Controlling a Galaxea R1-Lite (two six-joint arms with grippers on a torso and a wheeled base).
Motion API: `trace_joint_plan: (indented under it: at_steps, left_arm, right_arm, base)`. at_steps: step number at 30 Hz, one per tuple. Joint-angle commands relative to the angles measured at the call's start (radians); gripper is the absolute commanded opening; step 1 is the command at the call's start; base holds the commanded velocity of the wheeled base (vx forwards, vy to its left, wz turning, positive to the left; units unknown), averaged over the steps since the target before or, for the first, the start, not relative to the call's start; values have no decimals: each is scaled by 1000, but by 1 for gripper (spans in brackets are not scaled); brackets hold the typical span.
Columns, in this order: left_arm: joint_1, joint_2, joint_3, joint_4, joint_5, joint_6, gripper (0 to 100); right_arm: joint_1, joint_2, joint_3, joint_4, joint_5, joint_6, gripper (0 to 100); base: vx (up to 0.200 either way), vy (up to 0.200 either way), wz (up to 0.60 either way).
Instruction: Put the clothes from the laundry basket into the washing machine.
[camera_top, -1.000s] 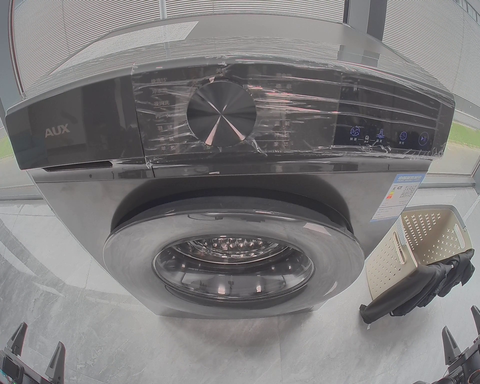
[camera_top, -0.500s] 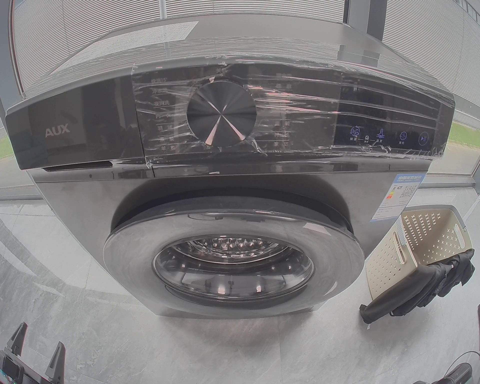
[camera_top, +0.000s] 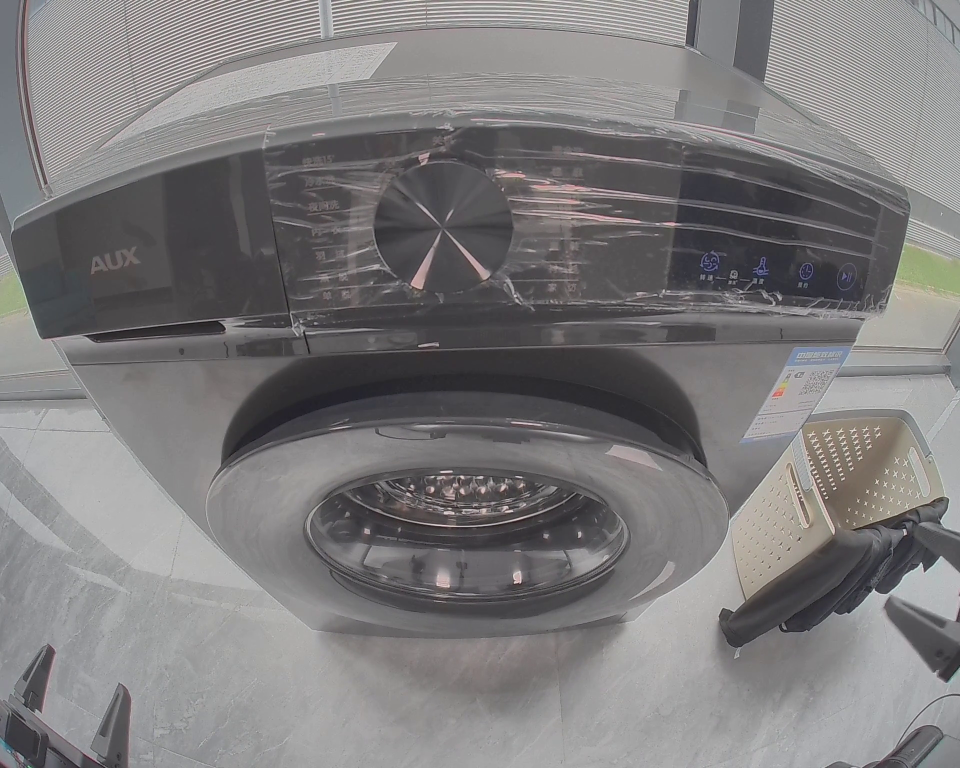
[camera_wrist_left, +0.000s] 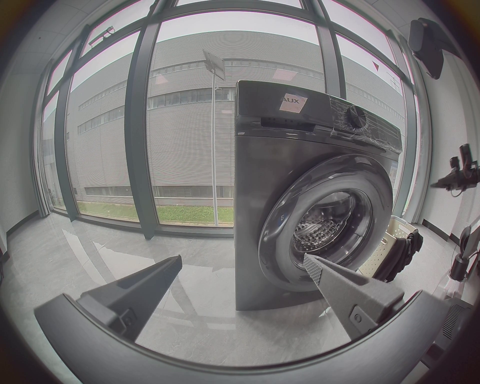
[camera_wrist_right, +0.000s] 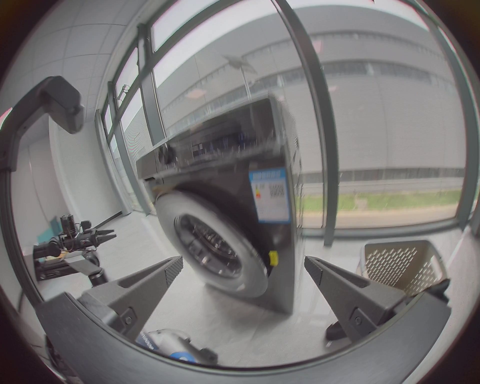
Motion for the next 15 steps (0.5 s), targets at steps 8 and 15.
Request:
trace_joint_plan:
  at_steps: [8,15]
  left_arm:
    - [0,-16,18,0,-3,-2,100]
    - [0,-16,18,0,-3,-2,100]
  right_arm:
    - [179,688,126,-398,79,42,100]
    - [188,797,72,-469,73,34,100]
  base:
    - [0,0,0]
    - [0,0,0]
